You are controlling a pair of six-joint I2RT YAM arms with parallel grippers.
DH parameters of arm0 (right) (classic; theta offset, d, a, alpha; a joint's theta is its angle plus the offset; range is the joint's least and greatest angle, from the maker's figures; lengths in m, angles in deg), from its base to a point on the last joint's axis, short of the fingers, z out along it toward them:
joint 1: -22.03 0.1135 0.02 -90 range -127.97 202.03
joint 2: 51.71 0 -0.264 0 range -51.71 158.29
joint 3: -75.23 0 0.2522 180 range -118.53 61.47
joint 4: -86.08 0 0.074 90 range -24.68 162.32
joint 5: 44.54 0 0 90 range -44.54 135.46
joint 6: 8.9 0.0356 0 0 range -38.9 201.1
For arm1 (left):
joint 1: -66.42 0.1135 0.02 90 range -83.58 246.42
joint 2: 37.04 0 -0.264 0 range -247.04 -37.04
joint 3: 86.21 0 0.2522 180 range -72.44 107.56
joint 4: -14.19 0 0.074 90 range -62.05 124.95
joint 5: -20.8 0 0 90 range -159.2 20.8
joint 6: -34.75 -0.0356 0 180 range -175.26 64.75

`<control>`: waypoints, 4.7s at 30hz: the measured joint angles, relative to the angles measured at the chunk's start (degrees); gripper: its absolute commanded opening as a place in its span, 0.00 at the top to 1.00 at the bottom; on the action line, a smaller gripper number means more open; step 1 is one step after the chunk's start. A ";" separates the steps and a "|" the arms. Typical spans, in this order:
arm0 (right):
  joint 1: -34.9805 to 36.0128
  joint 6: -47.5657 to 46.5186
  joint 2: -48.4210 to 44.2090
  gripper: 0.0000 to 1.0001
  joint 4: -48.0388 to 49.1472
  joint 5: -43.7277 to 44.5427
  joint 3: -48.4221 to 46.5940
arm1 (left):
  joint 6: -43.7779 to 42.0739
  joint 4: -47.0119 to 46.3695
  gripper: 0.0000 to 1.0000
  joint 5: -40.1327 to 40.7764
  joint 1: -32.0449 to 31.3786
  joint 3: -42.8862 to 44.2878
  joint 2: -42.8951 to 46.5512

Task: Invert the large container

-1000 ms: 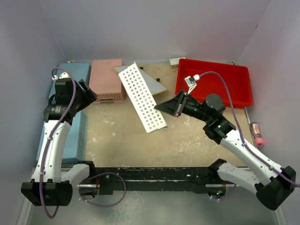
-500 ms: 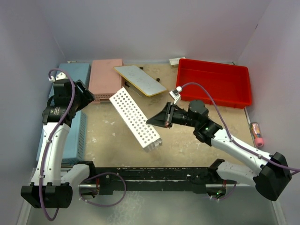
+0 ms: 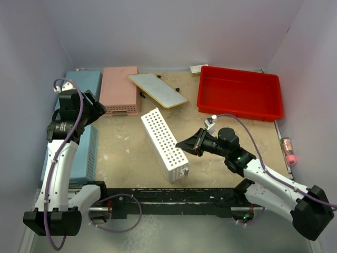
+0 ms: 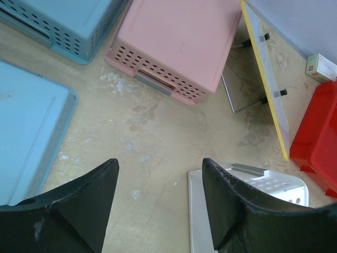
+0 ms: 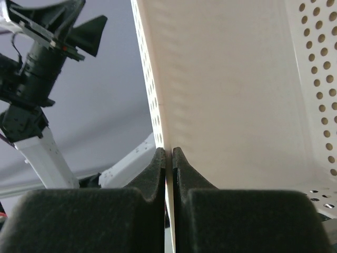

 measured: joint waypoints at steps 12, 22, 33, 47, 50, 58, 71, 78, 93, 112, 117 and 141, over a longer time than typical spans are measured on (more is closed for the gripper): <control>-12.41 5.05 -5.44 1.00 0.48 0.98 10.51 | -0.04 0.22 0.37 -0.04 0.00 -0.11 0.79; -16.24 5.42 -2.82 1.00 -2.40 0.31 13.27 | -0.13 0.26 0.37 -0.11 0.00 -0.96 0.81; -16.02 2.49 -4.26 0.74 -7.78 0.57 14.58 | -0.48 -0.61 0.38 -1.46 0.00 -2.27 0.55; -13.66 -7.13 2.69 0.64 -13.29 -1.11 13.11 | 0.00 -2.91 0.38 -4.57 0.00 -3.76 -0.39; -13.25 -9.75 5.84 0.72 -12.44 -0.94 11.76 | -0.02 -3.10 0.38 -4.98 0.00 -3.76 -0.39; 2.08 -10.05 23.50 0.71 -1.55 3.56 1.46 | -0.02 -2.99 0.38 -5.81 0.00 -3.76 -0.15; 7.04 -9.94 47.71 0.68 15.61 0.44 -15.96 | -1.57 1.81 0.38 -5.68 0.00 -1.25 1.86; 4.35 -9.92 40.52 0.67 14.47 1.27 -5.55 | -1.57 -1.22 0.37 -7.28 -0.17 -5.11 -0.76; 3.69 -11.61 32.35 0.66 10.25 3.89 0.55 | -3.48 -10.78 0.37 -1.20 -4.81 -8.46 -21.53; 3.69 -13.09 37.33 0.67 9.97 3.56 -4.31 | -2.03 -6.95 0.36 -4.96 -12.63 -18.67 -10.54; 3.69 -13.14 40.30 0.67 10.43 3.41 -6.27 | -0.96 -2.73 0.36 -8.59 -13.46 -19.37 -3.45; 2.14 -14.88 34.88 0.66 8.44 4.09 -4.74 | 0.63 -11.34 0.35 -3.58 -13.92 -18.82 -15.19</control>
